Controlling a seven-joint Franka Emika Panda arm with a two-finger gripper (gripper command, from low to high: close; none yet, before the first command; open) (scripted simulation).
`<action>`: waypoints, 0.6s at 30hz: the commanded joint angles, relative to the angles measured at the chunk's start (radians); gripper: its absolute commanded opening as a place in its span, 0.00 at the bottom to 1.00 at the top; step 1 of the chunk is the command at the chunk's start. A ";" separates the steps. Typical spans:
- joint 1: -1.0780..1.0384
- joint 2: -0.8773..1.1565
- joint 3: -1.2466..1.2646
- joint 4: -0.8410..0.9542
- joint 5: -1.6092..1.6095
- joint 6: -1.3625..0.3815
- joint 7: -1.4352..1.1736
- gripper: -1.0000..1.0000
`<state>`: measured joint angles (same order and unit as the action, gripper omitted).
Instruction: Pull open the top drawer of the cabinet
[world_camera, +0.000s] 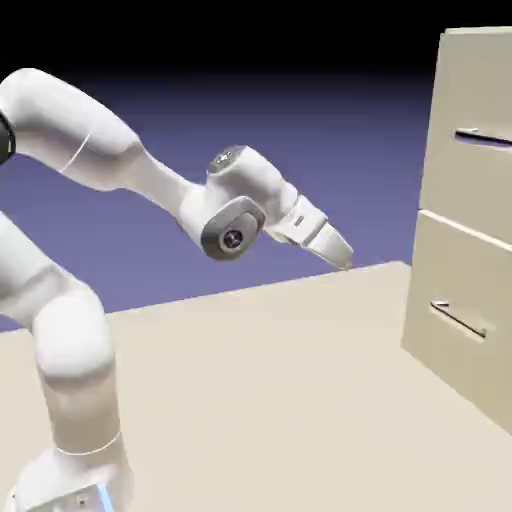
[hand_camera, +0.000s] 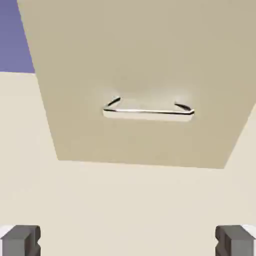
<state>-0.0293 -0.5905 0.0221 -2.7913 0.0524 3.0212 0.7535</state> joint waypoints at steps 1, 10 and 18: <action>-0.034 -0.017 0.018 0.016 0.044 -0.013 0.010 0.50; -0.343 -0.170 0.183 0.155 0.435 -0.131 0.104 0.50; -0.617 -0.306 0.329 0.280 0.783 -0.236 0.187 0.50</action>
<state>-0.6461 -0.8962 0.3513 -2.5115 0.8352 2.7848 0.9400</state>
